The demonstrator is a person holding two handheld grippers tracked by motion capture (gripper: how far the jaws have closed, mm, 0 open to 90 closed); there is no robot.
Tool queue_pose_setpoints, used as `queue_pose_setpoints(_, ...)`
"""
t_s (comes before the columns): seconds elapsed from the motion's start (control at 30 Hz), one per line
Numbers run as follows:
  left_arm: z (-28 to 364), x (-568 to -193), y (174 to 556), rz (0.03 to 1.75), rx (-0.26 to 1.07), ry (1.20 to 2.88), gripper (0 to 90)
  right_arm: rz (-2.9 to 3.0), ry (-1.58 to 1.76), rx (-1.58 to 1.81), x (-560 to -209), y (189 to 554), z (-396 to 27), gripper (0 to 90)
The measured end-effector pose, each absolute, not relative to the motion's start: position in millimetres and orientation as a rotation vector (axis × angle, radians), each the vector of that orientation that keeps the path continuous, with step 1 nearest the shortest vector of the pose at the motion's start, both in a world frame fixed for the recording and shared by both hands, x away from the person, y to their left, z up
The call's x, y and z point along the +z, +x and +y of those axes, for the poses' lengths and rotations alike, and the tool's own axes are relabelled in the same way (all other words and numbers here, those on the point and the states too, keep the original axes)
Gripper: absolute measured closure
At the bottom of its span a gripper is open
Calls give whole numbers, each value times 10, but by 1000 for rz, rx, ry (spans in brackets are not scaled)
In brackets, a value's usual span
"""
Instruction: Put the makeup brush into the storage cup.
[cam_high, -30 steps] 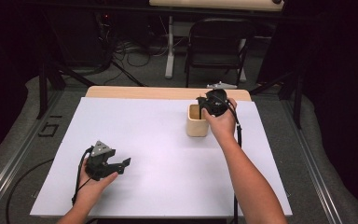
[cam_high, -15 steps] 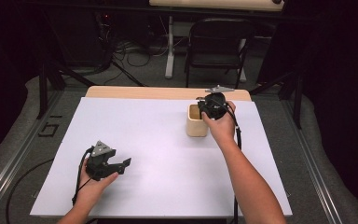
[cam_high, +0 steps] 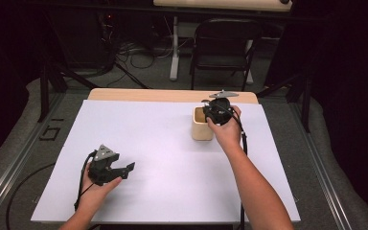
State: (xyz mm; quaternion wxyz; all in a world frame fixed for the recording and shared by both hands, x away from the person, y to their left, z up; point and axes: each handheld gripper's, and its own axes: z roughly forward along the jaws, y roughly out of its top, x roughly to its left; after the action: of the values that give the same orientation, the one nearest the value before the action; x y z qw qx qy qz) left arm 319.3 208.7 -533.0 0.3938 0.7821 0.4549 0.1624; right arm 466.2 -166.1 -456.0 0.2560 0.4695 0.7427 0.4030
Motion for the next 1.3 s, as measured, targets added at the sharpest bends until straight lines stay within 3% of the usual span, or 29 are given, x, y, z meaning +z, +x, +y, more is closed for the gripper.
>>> queue_pose_setpoints(0.13,2087,-5329,3192,1152,414,1989,272,2024,1275,1102,-4564,4646,-1663,830)
queue_pose_setpoints(0.37,2087,-5328,3192,1153,414,1987,272,2005,1259,1104,-4535,4592,-1652,517)
queue_pose_setpoints(0.53,2081,-5330,3191,1153,418,1985,272,2024,1262,1099,-4514,4575,-1675,413)
queue_pose_setpoints(1.3,2080,-5329,3192,1150,416,1979,271,2033,1191,1095,-4490,4420,-1647,334)
